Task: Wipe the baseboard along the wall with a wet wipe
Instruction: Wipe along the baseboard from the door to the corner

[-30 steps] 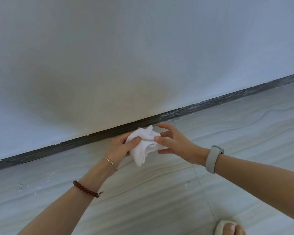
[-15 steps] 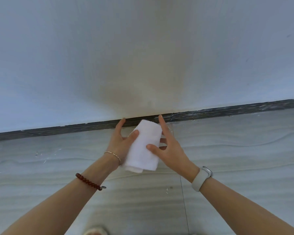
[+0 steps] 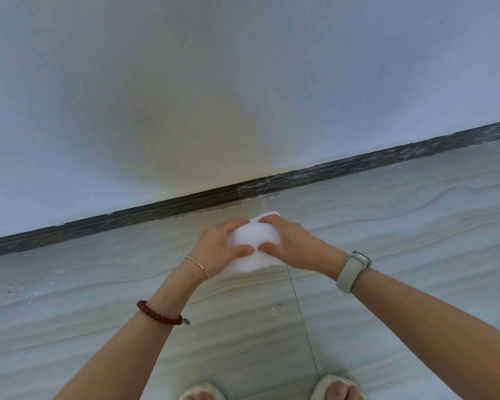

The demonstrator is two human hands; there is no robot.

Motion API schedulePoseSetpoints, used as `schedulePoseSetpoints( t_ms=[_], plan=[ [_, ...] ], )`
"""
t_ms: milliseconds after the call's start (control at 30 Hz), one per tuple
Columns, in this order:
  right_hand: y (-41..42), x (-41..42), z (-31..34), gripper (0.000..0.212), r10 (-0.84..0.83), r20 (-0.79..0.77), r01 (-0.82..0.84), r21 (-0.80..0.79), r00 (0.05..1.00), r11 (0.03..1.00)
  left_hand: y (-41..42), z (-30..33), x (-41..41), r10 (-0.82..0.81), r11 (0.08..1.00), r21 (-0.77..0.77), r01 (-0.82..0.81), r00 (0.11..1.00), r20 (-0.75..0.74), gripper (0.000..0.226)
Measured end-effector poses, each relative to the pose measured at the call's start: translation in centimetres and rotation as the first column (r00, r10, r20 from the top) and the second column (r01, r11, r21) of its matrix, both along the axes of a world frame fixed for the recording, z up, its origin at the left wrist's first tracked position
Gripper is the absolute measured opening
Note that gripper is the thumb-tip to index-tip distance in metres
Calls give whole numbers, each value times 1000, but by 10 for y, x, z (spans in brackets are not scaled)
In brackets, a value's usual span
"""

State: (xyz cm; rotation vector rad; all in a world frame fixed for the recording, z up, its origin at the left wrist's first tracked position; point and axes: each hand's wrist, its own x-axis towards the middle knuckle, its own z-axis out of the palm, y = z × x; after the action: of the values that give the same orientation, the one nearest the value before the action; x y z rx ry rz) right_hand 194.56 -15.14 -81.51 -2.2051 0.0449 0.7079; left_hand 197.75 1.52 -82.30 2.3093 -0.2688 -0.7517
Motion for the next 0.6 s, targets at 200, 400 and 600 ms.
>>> schedulePoseSetpoints(
  t_ms=[200, 400, 600],
  plan=[
    [-5, 5, -9, 38, -174, 54, 172, 47, 983, 984, 2, -14, 5, 147, 982, -128, -137, 986, 73, 34],
    [16, 23, -16, 20, -536, -81, 517, 417, 841, 748, -4, -19, 15, 408, 882, -285, -375, 911, 64, 38],
    [16, 35, -33, 26, -478, 117, 465, 126, 870, 876, 26, -27, 21, 491, 835, -164, -525, 577, 653, 74]
  ],
)
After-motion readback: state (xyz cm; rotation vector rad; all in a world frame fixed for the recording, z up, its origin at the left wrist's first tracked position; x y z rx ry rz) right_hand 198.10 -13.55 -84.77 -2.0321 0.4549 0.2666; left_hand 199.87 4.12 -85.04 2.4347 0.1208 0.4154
